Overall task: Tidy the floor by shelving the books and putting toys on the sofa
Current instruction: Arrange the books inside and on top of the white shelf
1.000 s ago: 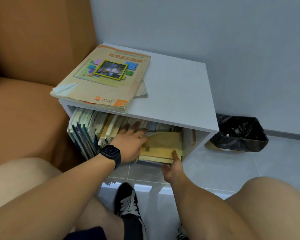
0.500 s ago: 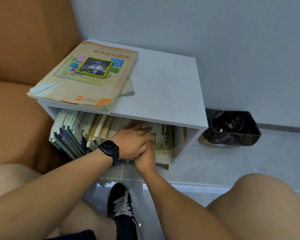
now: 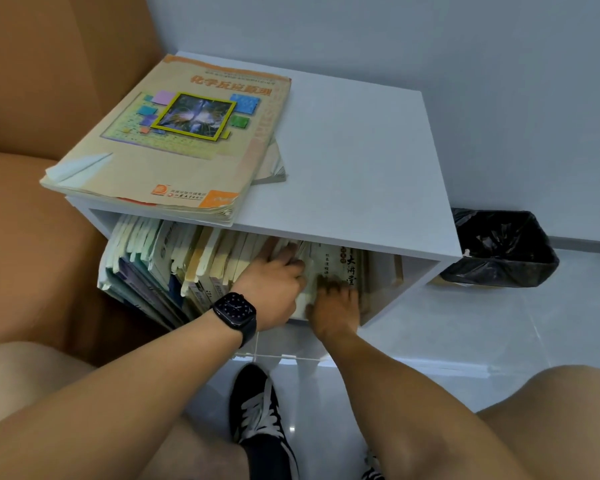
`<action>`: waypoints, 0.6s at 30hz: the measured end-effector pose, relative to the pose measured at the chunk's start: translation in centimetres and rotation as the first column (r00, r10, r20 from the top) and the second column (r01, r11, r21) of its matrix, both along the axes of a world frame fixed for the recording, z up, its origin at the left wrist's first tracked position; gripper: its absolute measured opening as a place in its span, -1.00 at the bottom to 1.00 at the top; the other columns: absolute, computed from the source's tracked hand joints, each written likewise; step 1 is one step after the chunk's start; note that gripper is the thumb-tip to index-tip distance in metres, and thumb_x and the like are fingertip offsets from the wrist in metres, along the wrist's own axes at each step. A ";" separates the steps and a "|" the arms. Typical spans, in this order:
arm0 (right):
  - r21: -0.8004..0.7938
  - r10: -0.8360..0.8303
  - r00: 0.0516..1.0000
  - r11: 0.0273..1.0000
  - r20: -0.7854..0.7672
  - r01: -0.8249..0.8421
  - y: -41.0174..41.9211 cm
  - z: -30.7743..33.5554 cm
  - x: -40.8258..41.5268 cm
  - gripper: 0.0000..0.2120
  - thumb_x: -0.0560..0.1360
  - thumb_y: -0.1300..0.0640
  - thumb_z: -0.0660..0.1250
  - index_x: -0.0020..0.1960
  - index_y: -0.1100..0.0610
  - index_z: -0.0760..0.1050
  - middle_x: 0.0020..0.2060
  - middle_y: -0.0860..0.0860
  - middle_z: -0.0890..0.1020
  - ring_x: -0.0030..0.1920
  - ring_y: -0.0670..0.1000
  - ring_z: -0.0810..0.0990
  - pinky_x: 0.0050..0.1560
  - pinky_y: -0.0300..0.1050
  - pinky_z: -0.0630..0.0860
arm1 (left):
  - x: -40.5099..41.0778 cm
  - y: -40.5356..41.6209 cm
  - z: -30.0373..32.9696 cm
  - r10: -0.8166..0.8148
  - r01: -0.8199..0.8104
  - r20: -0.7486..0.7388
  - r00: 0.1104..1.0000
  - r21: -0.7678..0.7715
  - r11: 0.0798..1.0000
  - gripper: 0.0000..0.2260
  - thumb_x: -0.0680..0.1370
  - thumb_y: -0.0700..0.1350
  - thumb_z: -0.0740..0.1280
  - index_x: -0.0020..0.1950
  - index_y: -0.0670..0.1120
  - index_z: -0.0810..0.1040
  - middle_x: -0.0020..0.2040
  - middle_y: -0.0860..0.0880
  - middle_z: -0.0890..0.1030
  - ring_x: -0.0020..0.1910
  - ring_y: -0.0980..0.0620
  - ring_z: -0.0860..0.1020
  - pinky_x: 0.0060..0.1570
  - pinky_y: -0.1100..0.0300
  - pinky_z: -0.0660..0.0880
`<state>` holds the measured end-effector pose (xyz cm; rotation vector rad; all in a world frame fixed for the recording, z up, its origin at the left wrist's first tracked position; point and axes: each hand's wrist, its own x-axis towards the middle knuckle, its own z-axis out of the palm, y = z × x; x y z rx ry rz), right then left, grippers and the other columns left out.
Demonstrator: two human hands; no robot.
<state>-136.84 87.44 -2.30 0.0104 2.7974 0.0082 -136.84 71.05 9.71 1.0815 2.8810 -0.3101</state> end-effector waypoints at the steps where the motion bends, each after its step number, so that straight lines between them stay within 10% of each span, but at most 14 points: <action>1: 0.078 0.055 0.998 0.996 -0.018 -0.053 0.1 0.1 -0.5 -0.42 0.63 -0.11 0.17 0.56 0.11 0.18 0.45 0.17 0.38 0.47 0.22 0.26 0.46 0.14 0.17 | 0.0 0.2 0.1 0.004 -0.004 -0.008 1.000 0.015 1.000 -0.72 0.51 -0.01 0.29 0.16 -0.02 0.65 0.24 0.01 0.59 0.47 -0.18 0.31 0.46 -0.27 0.11; 7: 0.017 0.168 0.986 0.986 0.019 -0.168 -0.8 0.1 -3.3 -0.74 0.64 0.19 0.16 0.26 0.20 0.52 0.14 0.16 0.66 0.12 0.18 0.64 0.11 0.05 0.55 | -0.1 0.4 -0.4 0.021 -0.019 -0.020 1.000 0.090 0.996 -0.74 0.51 0.03 0.30 0.13 0.02 0.66 0.18 0.03 0.62 0.44 -0.17 0.33 0.47 -0.27 0.11; 12: -0.186 -0.182 0.981 0.968 -0.065 0.168 -0.4 -0.1 -3.4 -0.72 0.67 0.28 0.12 0.33 0.25 0.46 0.21 0.18 0.59 0.17 0.18 0.62 0.09 0.01 0.56 | -0.2 0.1 -0.9 0.016 -0.010 -0.053 0.998 0.108 0.994 -0.75 0.47 -0.01 0.33 0.09 -0.03 0.67 0.10 0.01 0.64 0.37 -0.17 0.39 0.45 -0.26 0.18; 18: -0.611 -0.725 0.689 0.537 0.019 0.582 1.1 1.0 0.6 -0.73 0.67 0.15 0.16 0.13 0.29 0.57 -0.06 0.20 0.64 -0.10 0.20 0.57 -0.12 -0.13 0.39 | -0.2 0.9 -0.6 0.066 -0.059 -0.049 0.997 0.136 0.989 -0.73 0.37 -0.08 0.37 0.04 -0.07 0.65 0.01 -0.04 0.67 0.27 -0.18 0.49 0.39 -0.27 0.28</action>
